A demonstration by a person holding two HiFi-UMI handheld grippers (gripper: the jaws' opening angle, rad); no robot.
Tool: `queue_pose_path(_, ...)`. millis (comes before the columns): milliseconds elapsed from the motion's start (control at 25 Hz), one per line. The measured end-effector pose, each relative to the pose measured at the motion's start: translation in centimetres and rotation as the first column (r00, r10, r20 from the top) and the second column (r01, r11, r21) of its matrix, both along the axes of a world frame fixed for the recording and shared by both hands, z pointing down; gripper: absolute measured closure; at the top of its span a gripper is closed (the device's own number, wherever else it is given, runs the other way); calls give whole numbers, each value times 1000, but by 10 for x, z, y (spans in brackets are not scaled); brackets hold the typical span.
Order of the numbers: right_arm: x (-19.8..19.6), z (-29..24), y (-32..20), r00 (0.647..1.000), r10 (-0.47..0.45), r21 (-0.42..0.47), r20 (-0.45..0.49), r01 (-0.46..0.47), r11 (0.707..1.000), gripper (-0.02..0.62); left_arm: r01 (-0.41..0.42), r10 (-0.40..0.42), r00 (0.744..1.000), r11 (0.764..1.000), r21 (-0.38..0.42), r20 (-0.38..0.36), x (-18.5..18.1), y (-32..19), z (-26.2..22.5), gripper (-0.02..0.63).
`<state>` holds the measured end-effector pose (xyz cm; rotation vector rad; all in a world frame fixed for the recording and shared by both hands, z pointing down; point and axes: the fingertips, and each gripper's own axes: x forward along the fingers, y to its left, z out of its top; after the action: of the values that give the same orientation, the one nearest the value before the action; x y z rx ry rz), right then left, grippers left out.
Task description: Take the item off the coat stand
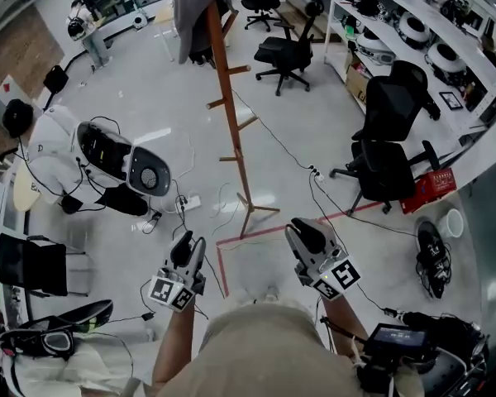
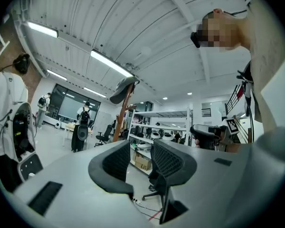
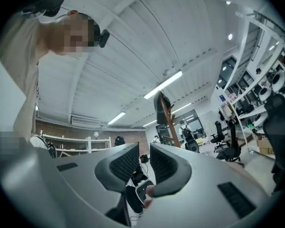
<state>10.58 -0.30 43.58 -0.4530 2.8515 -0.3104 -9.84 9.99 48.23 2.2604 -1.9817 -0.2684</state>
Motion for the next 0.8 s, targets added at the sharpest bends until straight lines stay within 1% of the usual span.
queue_pose_path(160,-7,8,-6,1000,-14,-12,-4,14,1000,523,38,-38,999,999,-22,20,-5,2,0,459)
queue_pose_path(280,-16,14,-8,999,-31,-22,-11,31,999,529,35,-35,999,999,-40,19,-5,-2,6,459)
queue_pose_path(480,-35,21,-18,998,-41,-24,-43,40,999,529,34,-34,999,999,-28,2,-17,-19,7,459)
queue_pose_path(560,-43,17,-26,998,-43,-17,-37,42,999,529,26,-26,999,1000,-12,-18,-25,-30,5,459)
queue_pose_path(680,-60,5,-35,999,-44,-29,-5,43,999,529,-5,4,998,1000,-14,-55,-39,-46,6,459)
queue_pose_path(800,-78,-9,-42,1000,-29,-5,5,29,1000,529,-49,49,998,999,11,-41,-54,-62,-3,459)
